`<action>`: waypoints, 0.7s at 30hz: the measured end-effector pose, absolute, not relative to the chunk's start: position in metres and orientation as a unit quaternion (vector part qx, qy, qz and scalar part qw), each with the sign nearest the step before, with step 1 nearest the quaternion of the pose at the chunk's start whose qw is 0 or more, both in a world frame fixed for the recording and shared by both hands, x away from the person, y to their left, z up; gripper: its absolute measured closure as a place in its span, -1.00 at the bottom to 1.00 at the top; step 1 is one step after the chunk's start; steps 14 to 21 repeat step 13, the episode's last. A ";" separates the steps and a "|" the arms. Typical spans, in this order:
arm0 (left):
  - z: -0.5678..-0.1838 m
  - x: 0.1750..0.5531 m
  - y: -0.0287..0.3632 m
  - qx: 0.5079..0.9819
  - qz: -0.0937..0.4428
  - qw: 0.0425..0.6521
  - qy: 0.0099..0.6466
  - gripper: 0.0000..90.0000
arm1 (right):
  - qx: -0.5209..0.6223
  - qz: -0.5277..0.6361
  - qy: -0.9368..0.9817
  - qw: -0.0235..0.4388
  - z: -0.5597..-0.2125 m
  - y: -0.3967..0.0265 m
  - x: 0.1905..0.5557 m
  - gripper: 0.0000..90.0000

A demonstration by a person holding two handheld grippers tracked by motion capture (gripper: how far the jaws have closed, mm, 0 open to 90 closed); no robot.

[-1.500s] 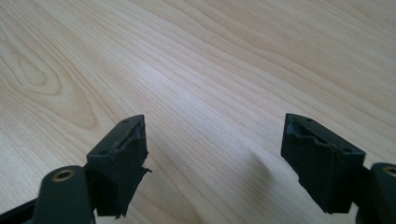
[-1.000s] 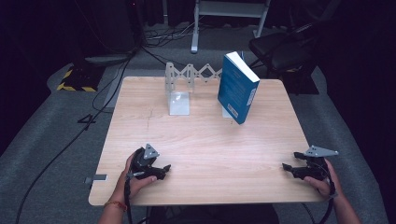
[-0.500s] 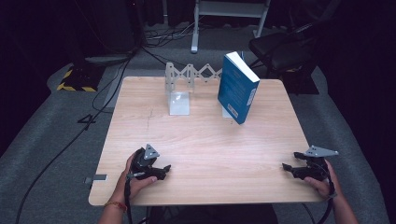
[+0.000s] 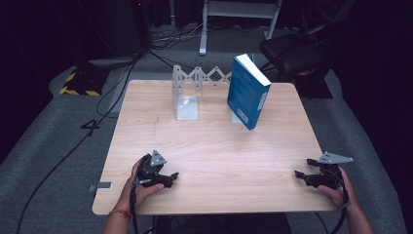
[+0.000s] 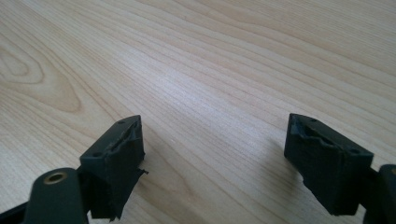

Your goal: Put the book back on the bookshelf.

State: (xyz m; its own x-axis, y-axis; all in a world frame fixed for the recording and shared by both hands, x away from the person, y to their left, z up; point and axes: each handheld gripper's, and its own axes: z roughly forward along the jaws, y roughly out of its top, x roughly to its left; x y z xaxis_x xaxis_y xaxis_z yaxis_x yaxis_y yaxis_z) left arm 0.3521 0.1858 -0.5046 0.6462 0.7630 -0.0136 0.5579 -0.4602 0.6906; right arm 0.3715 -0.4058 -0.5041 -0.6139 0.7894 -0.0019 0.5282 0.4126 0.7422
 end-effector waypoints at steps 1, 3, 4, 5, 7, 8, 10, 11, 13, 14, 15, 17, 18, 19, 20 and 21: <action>-0.505 0.352 0.186 0.840 0.150 0.341 0.394 -0.67 | 0.401 0.364 0.821 0.179 -0.504 -0.406 0.372 -0.55; -0.505 0.352 0.185 0.841 0.147 0.341 0.394 -0.67 | 0.401 0.364 0.821 0.179 -0.504 -0.406 0.372 -0.55; -0.505 0.352 0.185 0.841 0.147 0.342 0.393 -0.67 | 0.401 0.364 0.821 0.179 -0.504 -0.406 0.372 -0.55; -0.505 0.352 0.185 0.841 0.147 0.342 0.394 -0.67 | 0.401 0.364 0.821 0.179 -0.504 -0.406 0.372 -0.55; -0.505 0.352 0.185 0.841 0.147 0.342 0.393 -0.67 | 0.401 0.365 0.821 0.179 -0.504 -0.406 0.372 -0.55; -0.505 0.352 0.185 0.841 0.147 0.342 0.393 -0.67 | 0.401 0.364 0.821 0.179 -0.504 -0.406 0.372 -0.55; -0.505 0.352 0.185 0.841 0.147 0.342 0.393 -0.67 | 0.401 0.364 0.821 0.179 -0.504 -0.406 0.372 -0.55; -0.505 0.352 0.185 0.841 0.147 0.342 0.393 -0.67 | 0.401 0.364 0.821 0.179 -0.504 -0.406 0.372 -0.55; -0.505 0.353 0.185 0.841 0.147 0.342 0.393 -0.67 | 0.401 0.364 0.821 0.179 -0.504 -0.406 0.371 -0.55; -0.505 0.353 0.185 0.841 0.147 0.342 0.393 -0.67 | 0.401 0.364 0.821 0.179 -0.504 -0.406 0.371 -0.55; -0.505 0.353 0.185 0.841 0.147 0.342 0.393 -0.67 | 0.401 0.364 0.821 0.179 -0.504 -0.406 0.371 -0.55; -0.505 0.353 0.185 0.841 0.147 0.342 0.393 -0.67 | 0.401 0.364 0.821 0.179 -0.504 -0.406 0.371 -0.55; -0.505 0.353 0.185 0.841 0.147 0.342 0.393 -0.67 | 0.401 0.364 0.821 0.179 -0.504 -0.406 0.371 -0.55; -0.505 0.353 0.185 0.841 0.147 0.342 0.393 -0.67 | 0.401 0.364 0.821 0.179 -0.504 -0.406 0.371 -0.55; -0.505 0.353 0.185 0.841 0.147 0.342 0.393 -0.67 | 0.401 0.364 0.821 0.179 -0.504 -0.406 0.371 -0.55; -0.505 0.353 0.185 0.841 0.147 0.342 0.393 -0.67 | 0.401 0.364 0.821 0.179 -0.504 -0.406 0.371 -0.55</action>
